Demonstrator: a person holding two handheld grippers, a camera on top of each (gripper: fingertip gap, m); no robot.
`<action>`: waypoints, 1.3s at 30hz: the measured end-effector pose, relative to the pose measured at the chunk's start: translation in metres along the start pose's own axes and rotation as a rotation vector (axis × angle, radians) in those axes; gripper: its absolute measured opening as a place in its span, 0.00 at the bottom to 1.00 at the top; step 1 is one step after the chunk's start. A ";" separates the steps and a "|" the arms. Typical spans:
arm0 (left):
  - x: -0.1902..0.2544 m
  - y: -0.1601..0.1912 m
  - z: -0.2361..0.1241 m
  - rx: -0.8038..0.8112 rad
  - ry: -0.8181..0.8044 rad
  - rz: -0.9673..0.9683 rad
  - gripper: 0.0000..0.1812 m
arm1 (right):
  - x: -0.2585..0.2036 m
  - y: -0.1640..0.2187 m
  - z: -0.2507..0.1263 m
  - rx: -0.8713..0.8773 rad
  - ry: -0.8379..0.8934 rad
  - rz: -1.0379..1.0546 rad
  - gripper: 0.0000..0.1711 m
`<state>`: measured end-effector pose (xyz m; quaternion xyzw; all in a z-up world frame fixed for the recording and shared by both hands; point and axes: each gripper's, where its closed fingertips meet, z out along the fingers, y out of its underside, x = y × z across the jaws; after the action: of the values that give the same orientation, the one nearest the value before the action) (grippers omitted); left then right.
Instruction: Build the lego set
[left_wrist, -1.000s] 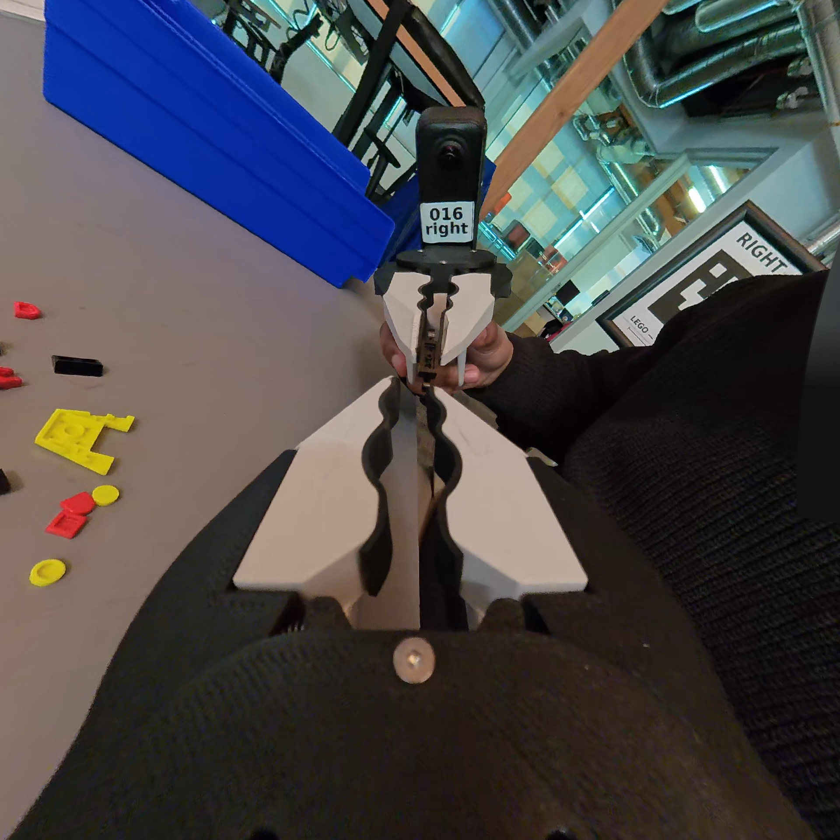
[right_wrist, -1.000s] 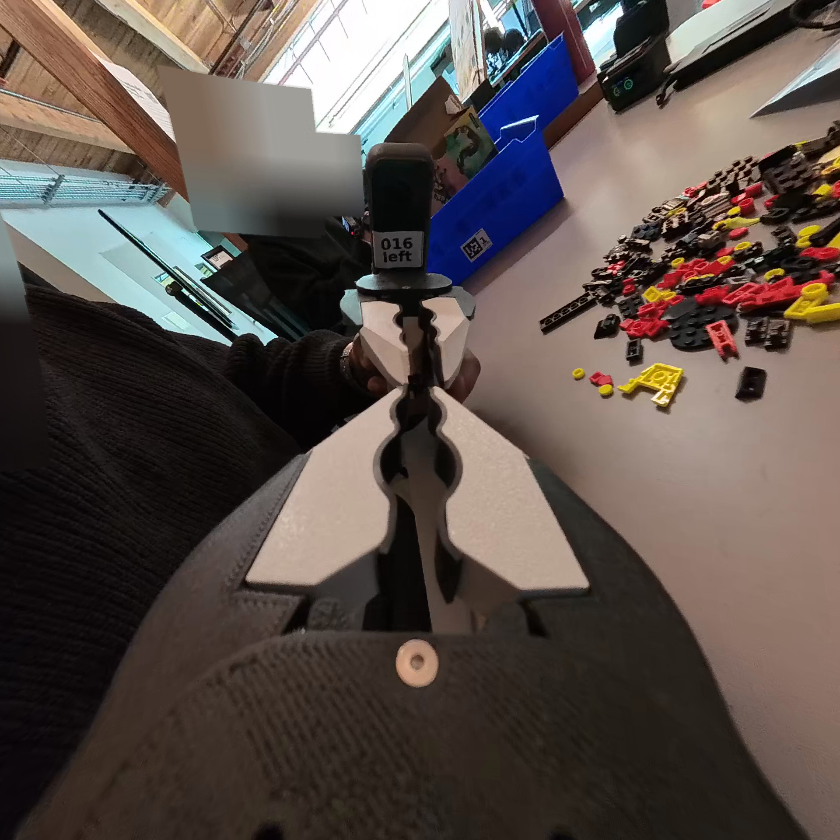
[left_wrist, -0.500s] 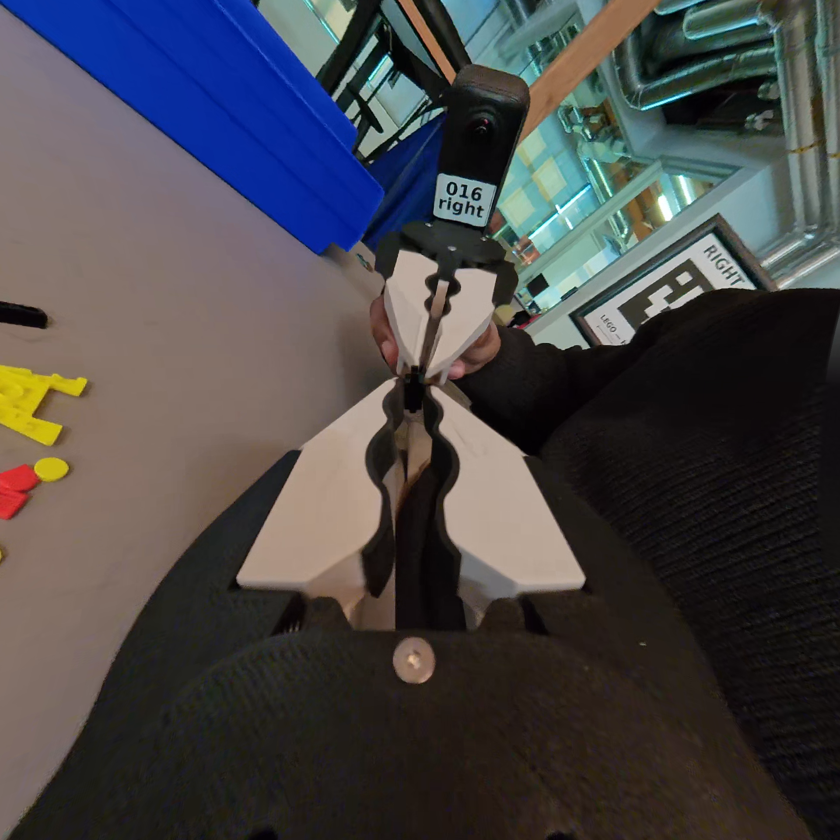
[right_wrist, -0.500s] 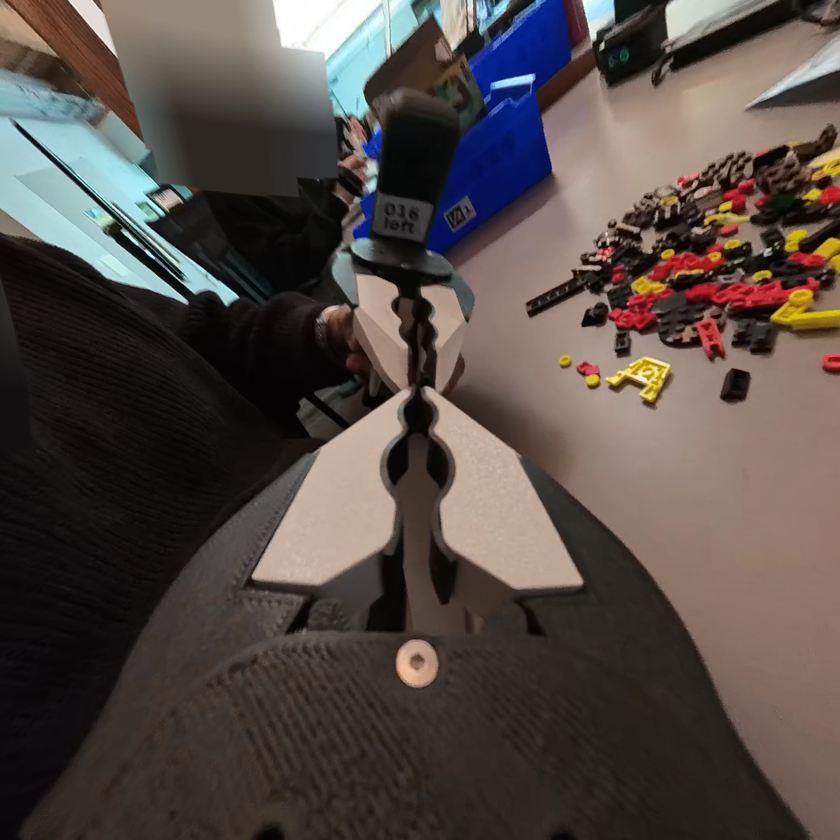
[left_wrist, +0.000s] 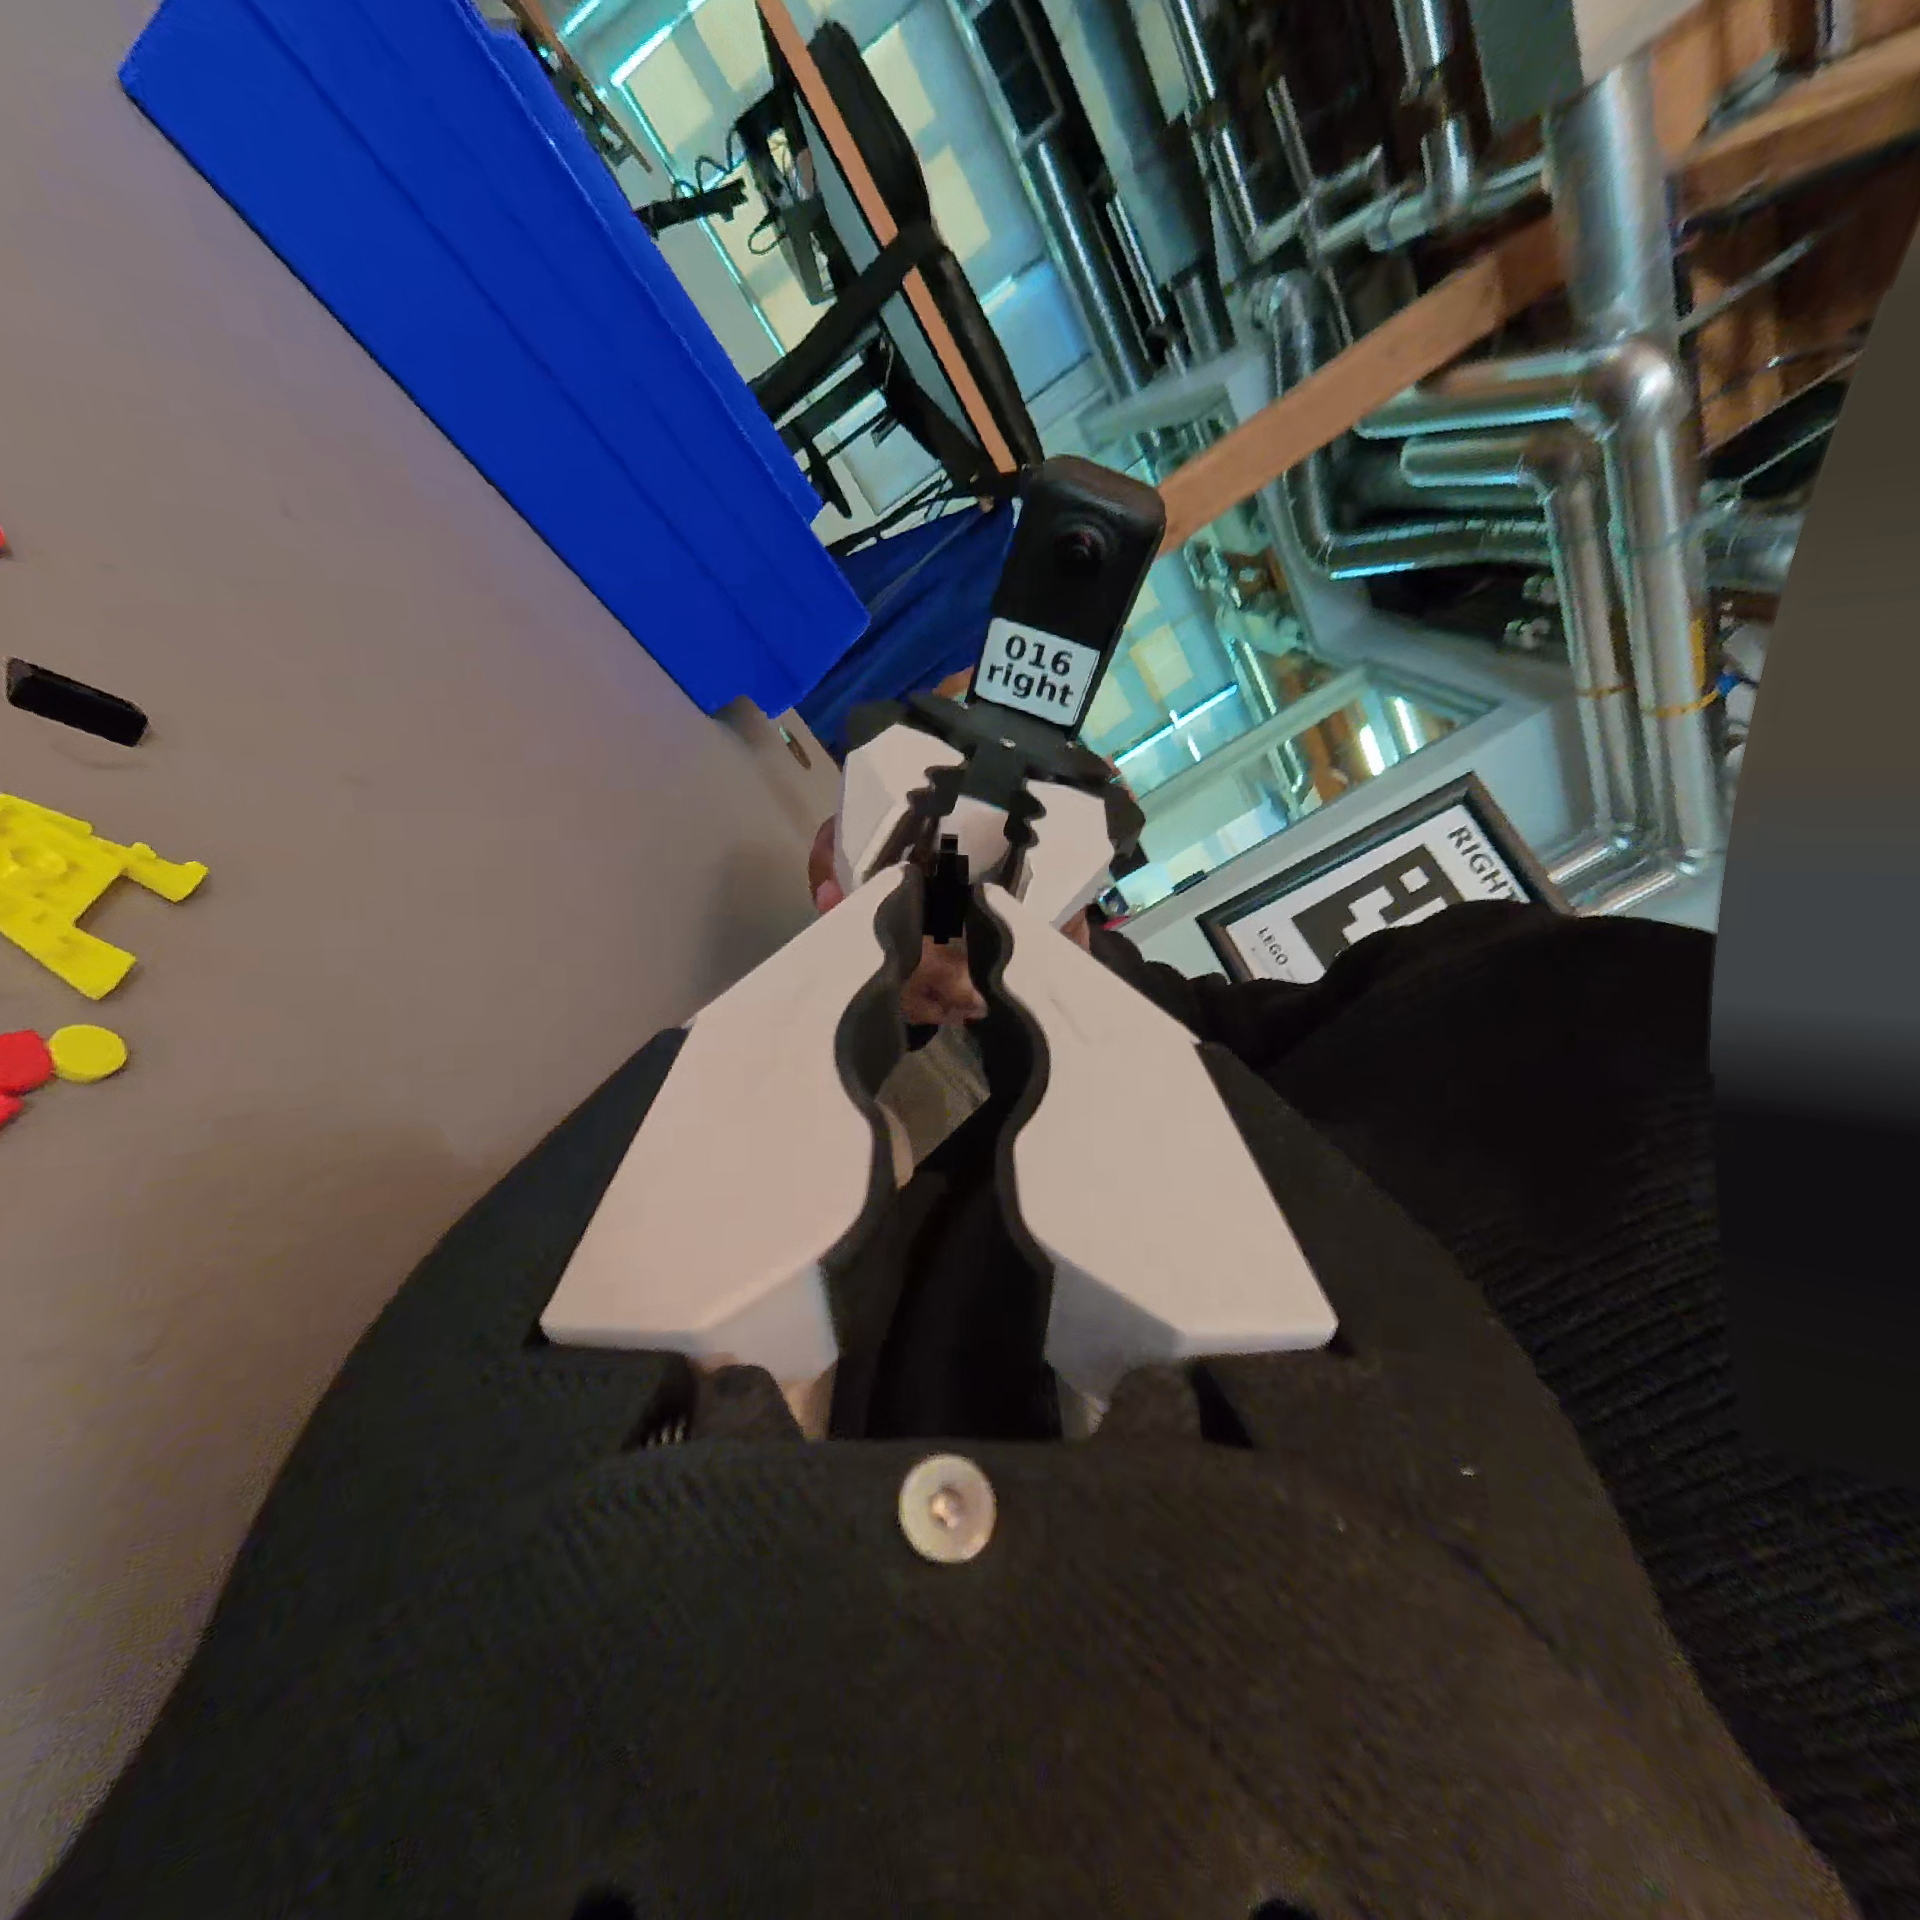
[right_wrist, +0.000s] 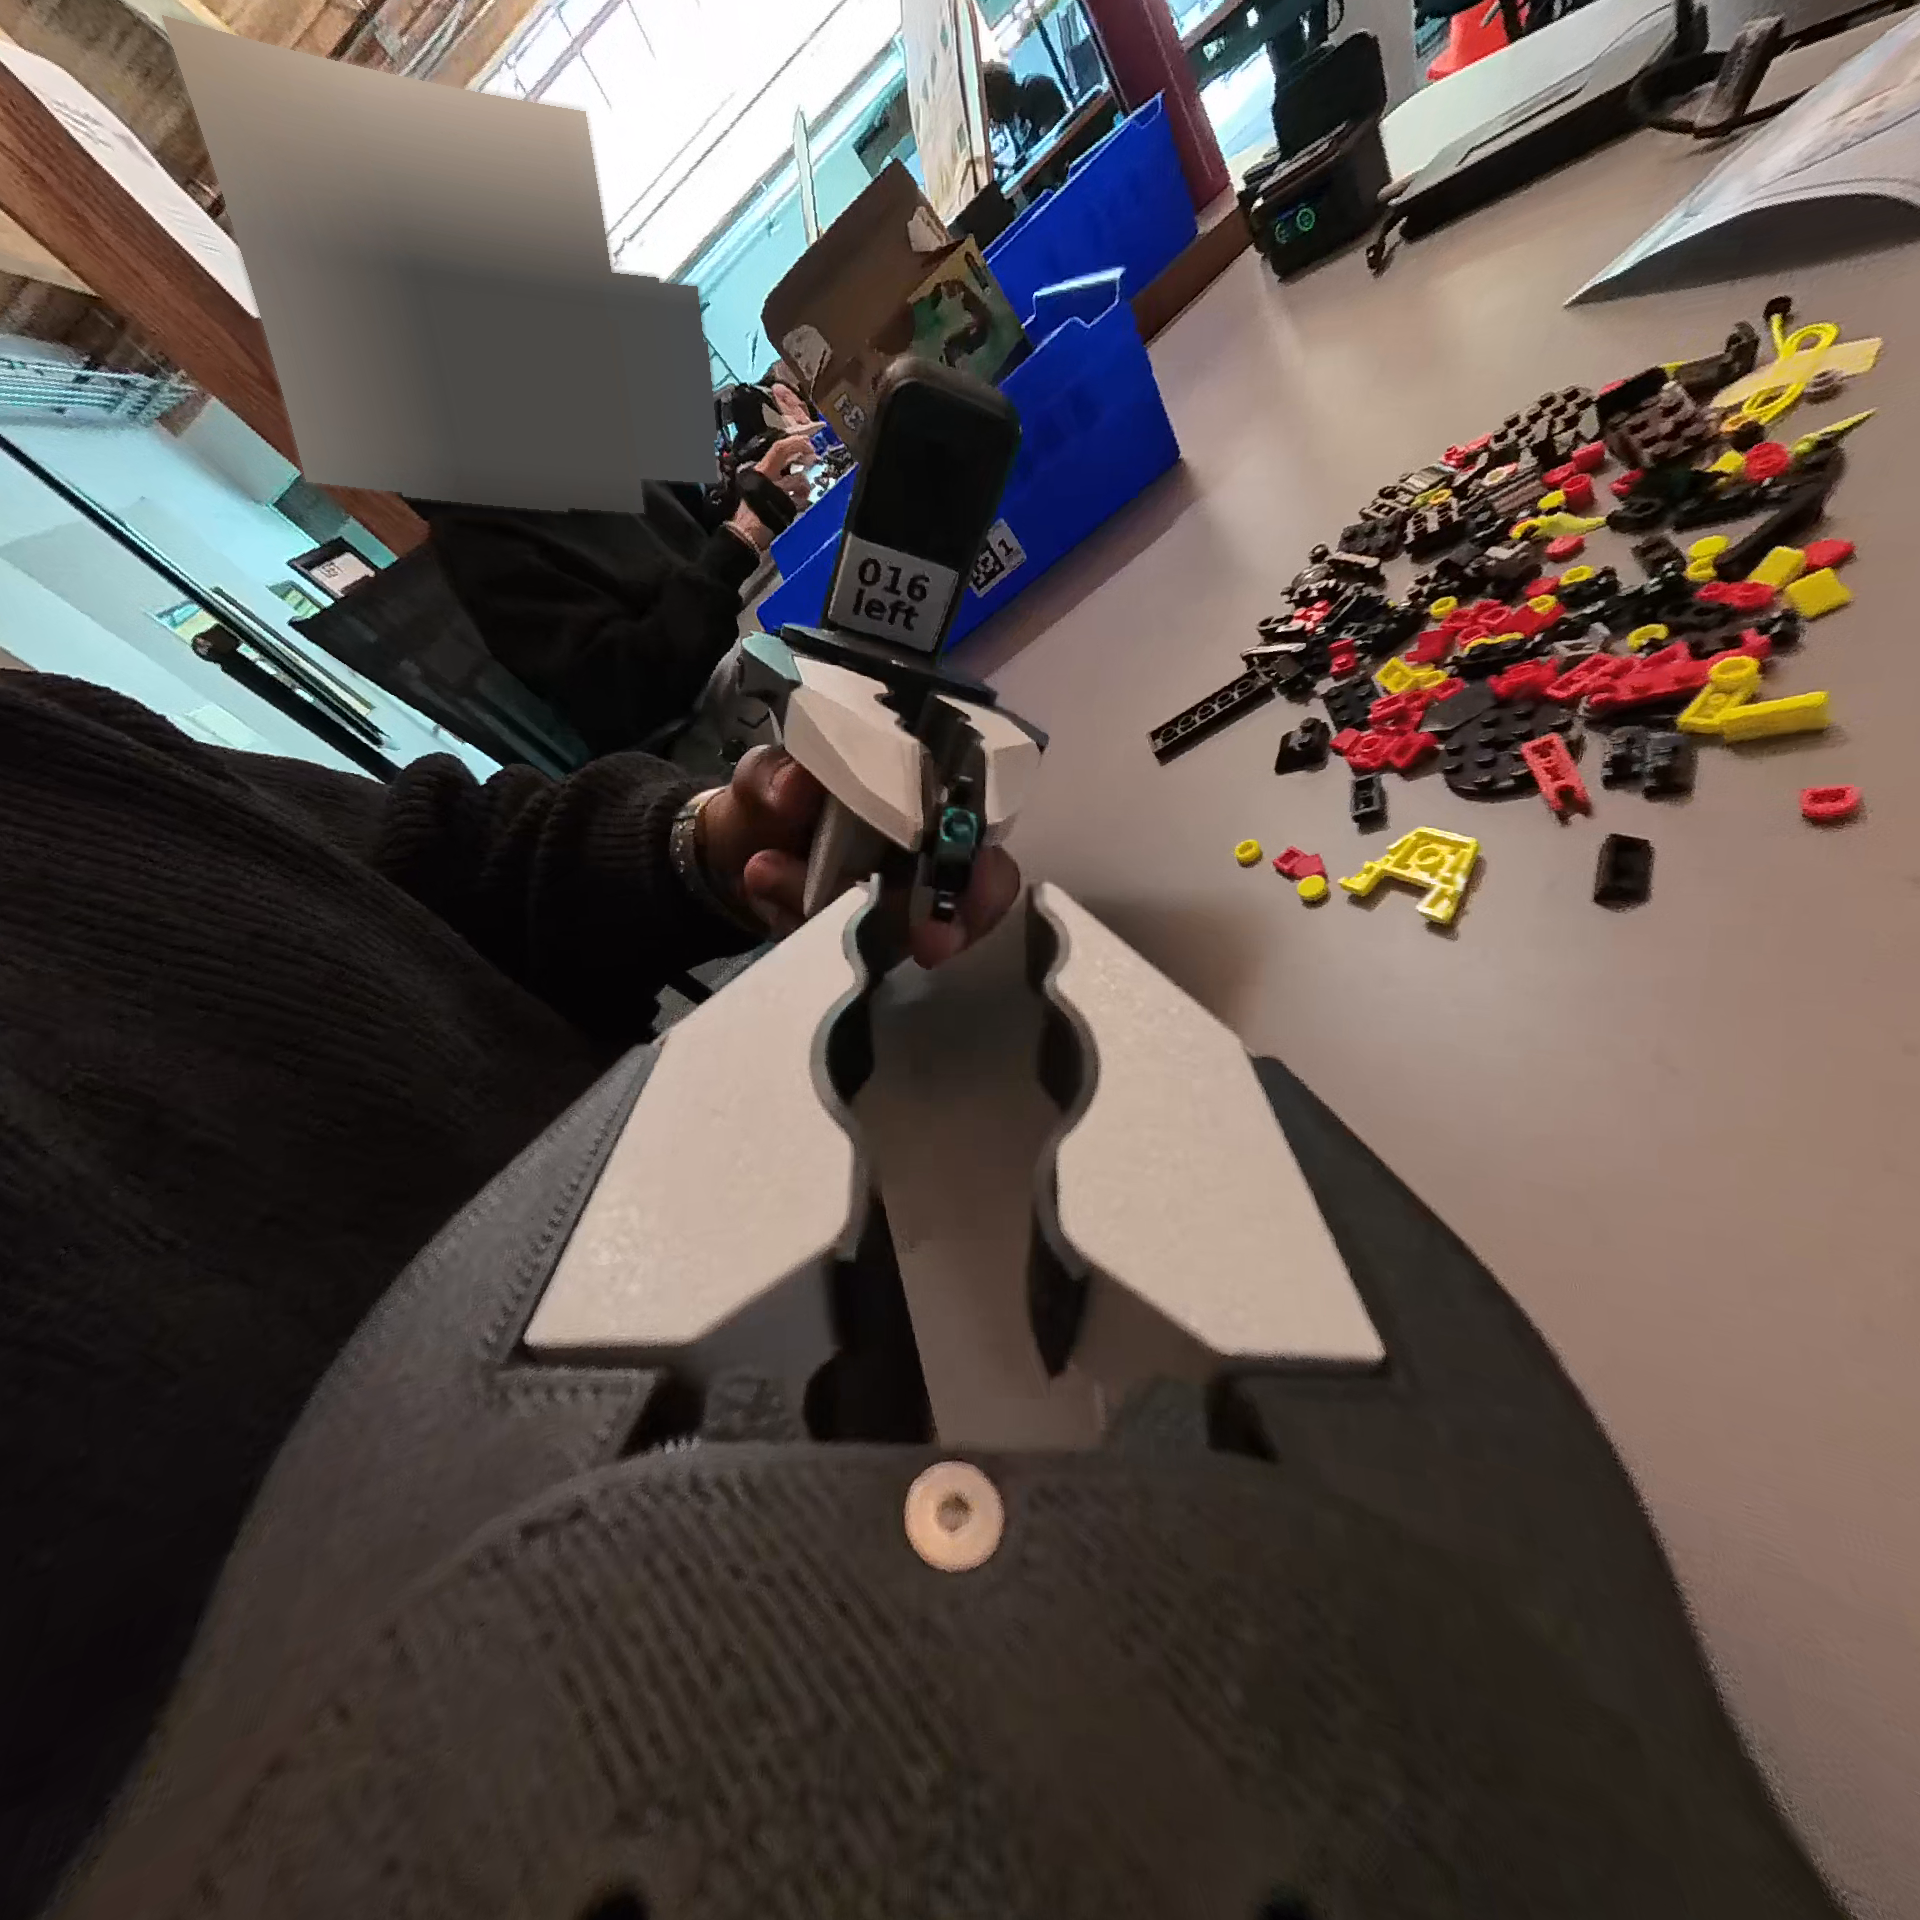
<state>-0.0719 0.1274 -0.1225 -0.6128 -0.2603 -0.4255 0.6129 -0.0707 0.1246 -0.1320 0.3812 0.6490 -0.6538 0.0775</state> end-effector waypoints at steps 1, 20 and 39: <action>0.001 0.000 0.001 0.010 0.008 -0.011 0.02 | 0.000 0.002 0.002 -0.007 0.005 0.005 0.14; 0.005 0.009 0.005 -0.040 0.038 -0.026 0.09 | -0.008 -0.006 -0.006 0.029 -0.087 0.053 0.00; 0.005 0.026 0.006 -0.179 -0.016 0.148 0.04 | -0.012 0.010 -0.003 -0.079 -0.102 0.005 0.00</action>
<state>-0.0467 0.1293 -0.1312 -0.6860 -0.1801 -0.3958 0.5833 -0.0550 0.1212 -0.1323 0.3457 0.6685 -0.6460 0.1274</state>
